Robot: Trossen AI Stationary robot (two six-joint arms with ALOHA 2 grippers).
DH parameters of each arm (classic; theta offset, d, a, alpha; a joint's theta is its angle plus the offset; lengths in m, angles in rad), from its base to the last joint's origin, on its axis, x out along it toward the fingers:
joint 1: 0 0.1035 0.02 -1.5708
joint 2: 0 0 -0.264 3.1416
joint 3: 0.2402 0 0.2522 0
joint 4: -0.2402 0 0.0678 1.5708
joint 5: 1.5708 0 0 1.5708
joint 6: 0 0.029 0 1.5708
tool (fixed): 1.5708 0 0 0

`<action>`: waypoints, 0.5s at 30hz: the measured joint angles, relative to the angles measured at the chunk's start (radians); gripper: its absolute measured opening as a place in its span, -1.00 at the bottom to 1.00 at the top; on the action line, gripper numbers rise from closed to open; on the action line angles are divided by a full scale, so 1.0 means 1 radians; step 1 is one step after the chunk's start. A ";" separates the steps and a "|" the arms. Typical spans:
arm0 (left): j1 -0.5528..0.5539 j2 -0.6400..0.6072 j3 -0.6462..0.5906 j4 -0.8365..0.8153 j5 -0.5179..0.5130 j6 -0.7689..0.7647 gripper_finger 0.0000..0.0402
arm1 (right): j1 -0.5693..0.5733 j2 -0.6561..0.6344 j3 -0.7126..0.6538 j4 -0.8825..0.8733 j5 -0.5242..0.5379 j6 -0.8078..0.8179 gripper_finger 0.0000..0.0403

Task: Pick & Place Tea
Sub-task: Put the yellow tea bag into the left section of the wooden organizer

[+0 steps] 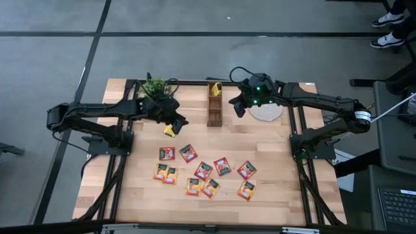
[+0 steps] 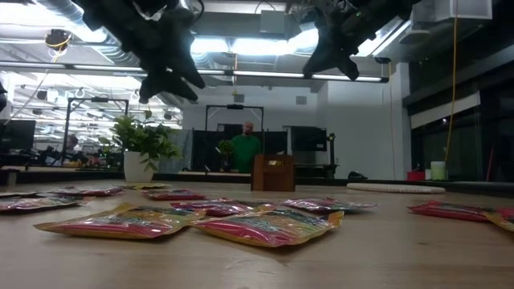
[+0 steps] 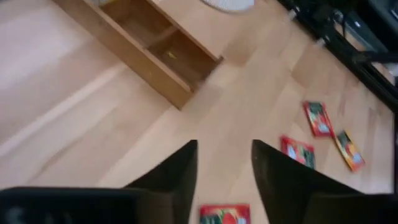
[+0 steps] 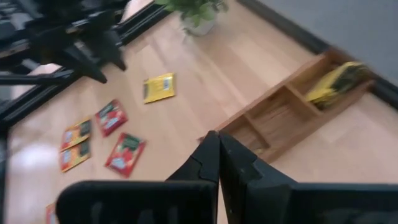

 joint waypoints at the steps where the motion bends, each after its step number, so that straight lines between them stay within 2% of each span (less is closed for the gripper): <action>1: 0.001 0.000 0.000 -0.006 0.025 0.014 -0.18 | 0.000 0.000 0.000 0.002 -0.027 0.000 -0.98; 5: 0.001 0.000 0.000 -0.062 0.049 0.001 -0.09 | 0.007 0.004 0.000 0.009 -0.115 0.005 -0.98; 9: -0.003 0.000 0.000 -0.108 0.035 0.007 -0.13 | 0.025 0.029 0.000 0.019 -0.133 0.044 -0.98; 15: -0.030 0.000 0.000 -0.114 0.012 0.027 -0.19 | 0.058 0.098 0.000 0.150 -0.186 0.105 -0.98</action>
